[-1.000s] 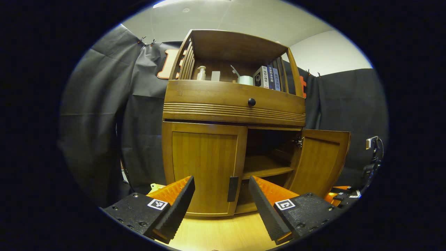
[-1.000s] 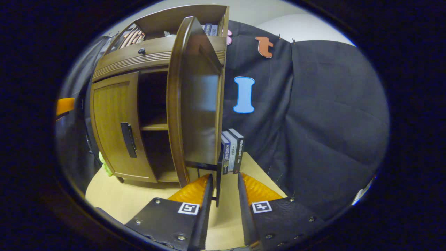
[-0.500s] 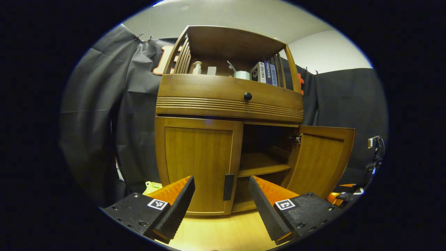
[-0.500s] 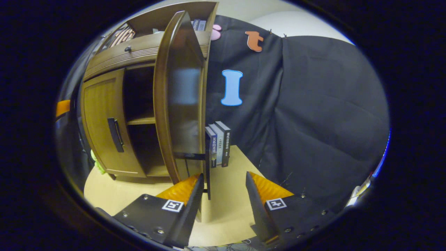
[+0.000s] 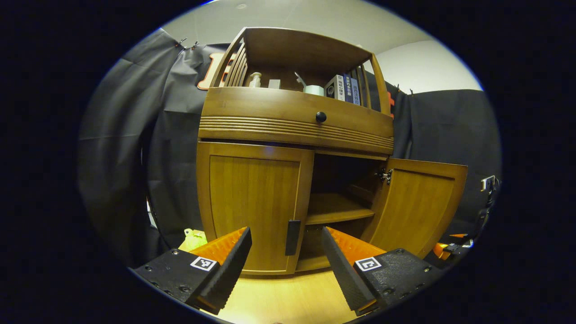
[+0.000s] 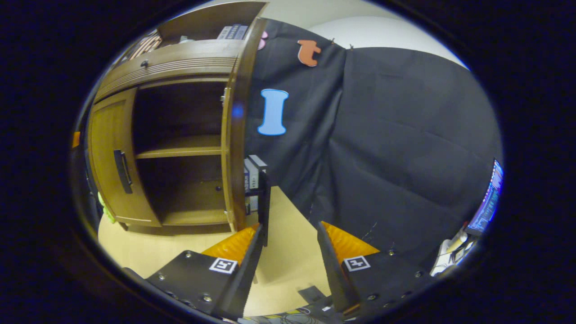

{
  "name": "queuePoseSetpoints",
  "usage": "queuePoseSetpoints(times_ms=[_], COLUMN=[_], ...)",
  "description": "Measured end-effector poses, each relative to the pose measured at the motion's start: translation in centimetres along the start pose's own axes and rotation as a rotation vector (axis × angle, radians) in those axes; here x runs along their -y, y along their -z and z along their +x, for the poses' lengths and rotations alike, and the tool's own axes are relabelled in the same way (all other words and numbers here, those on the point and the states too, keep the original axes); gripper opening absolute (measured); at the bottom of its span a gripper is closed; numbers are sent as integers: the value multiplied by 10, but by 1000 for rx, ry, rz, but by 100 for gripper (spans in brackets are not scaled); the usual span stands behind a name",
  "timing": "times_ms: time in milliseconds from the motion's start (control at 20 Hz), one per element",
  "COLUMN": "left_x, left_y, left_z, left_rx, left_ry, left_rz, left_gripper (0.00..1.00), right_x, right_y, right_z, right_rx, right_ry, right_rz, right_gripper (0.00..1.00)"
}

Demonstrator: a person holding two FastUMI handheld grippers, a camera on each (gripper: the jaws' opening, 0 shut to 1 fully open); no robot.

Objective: Open the right door of the double-door shoe cabinet with the right hand, and open the left door with the left hand.

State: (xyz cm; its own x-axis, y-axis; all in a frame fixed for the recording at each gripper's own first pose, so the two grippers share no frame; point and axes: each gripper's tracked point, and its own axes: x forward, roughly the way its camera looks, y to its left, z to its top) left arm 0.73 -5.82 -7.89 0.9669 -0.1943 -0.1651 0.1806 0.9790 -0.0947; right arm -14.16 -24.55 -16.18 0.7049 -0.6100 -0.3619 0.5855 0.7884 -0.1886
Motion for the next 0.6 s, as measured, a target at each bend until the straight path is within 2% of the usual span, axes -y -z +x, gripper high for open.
queuePoseSetpoints(times_ms=[50, 150, 200, 250, 350, 450, 500, 600], left_x=[0, -1, -1, -3, -4, -4, -4, -4], left_y=[3, 9, 14, 19, 27, 33, 36, 40], left_z=[1, 5, 7, 9, 16, 23, 28, 37], left_rx=[-7, -29, -45, -61, -87, -106, -115, -127], left_ry=[-1, -6, -13, -18, -23, -24, -28, -33], left_rz=[-4, -9, -11, -13, -19, -21, -17, -13], left_gripper=[92, 96, 92, 92, 96, 96, 92, 96], right_x=[1, 1, 1, 2, -3, -1, -2, -1], right_y=[-1, 1, 3, 2, -5, -10, -15, -35], right_z=[-1, -2, -2, -1, -3, -9, -13, -22], right_rx=[0, -14, -17, -10, 1, 13, 23, 62], right_ry=[-19, -47, -43, -37, -46, -59, -69, -76], right_rz=[23, 70, 85, 97, 124, 132, 136, 145], right_gripper=[68, 75, 91, 95, 91, 95, 92, 95])
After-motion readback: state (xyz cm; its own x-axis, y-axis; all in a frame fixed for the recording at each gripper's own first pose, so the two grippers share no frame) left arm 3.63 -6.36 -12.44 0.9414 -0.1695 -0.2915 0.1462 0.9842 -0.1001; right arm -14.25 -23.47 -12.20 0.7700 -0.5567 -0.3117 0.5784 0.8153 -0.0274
